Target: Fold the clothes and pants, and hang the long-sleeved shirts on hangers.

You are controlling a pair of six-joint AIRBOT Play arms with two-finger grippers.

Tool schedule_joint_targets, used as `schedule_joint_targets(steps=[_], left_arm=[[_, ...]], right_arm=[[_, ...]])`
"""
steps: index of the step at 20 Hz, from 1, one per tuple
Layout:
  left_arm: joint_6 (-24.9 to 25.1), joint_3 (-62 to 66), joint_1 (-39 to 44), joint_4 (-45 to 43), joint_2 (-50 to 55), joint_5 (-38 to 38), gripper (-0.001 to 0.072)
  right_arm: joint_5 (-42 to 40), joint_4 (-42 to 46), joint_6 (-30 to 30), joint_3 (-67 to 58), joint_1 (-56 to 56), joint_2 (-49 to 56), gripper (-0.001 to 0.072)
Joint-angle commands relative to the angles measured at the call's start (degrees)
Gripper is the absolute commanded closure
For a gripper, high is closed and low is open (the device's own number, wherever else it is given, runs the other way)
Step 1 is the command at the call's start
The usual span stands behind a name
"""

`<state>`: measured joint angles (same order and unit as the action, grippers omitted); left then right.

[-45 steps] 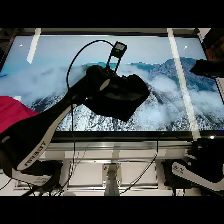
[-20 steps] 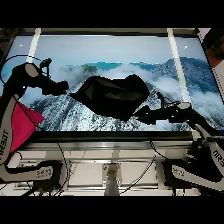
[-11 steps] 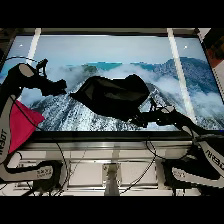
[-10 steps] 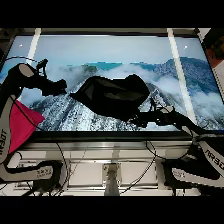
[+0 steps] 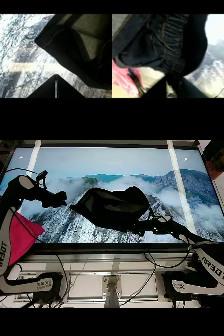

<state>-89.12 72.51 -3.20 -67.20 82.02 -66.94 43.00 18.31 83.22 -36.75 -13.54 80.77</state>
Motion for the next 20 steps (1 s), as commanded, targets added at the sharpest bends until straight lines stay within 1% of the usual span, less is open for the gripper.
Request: schedule_joint_targets(steps=[1,3,4,6,8,10,12,14,15,16,17,19,20], left_arm=[[0.0,0.0,-0.1,0.0,0.3,0.9,0.0699],[0.1,0.0,-0.1,-0.1,1.6,1.1,0.0699],[1.0,0.0,-0.1,0.1,2.7,1.1,0.0699],[4.4,0.0,-0.1,0.8,5.1,1.1,0.0699],[6.1,0.0,-0.1,2.8,7.7,1.1,0.07],[10.8,0.0,-0.1,7.7,10.1,0.9,0.0701],[16.6,0.0,-0.1,14.7,11.9,-1.8,0.0701],[17.6,0.0,-0.1,17.4,13.3,-7.1,0.0694],[17.6,0.0,-0.1,16.8,13.6,-9.1,0.0618],[17.7,0.0,-0.1,15.8,13.7,-10.7,0.0377],[18.8,0.0,-0.1,15.5,13.7,-12.5,0.0286],[22.5,0.0,-0.1,14.8,13.7,-16.6,0.0286],[22.7,0.0,-0.1,13.0,13.7,-16.9,0.0286]], right_arm=[[3.2,0.3,-0.4,-1.7,0.0,0.5,0.0689],[4.5,3.5,-0.3,-2.4,0.4,0.4,0.069],[5.0,5.7,-0.3,-2.4,1.2,0.1,0.069],[8.0,10.3,-0.1,-2.4,4.5,-0.3,0.0691],[12.2,13.0,-0.4,-2.4,9.8,-0.4,0.0692],[16.4,14.8,-2.0,-2.4,15.2,-0.3,0.0692],[19.6,15.2,-3.3,-2.4,18.8,-0.3,0.0691],[20.4,15.3,-4.2,-2.4,19.6,-0.3,0.0691],[20.3,15.3,-5.3,-2.4,19.5,-0.2,0.0691],[20.5,15.3,-5.6,-2.4,19.5,-0.2,0.0691],[20.5,15.3,-5.6,-2.4,19.5,-0.2,0.0691],[20.5,15.3,-5.9,-2.4,19.5,-0.2,0.0691],[20.6,15.3,-5.9,-2.4,19.5,-0.2,0.0691]])
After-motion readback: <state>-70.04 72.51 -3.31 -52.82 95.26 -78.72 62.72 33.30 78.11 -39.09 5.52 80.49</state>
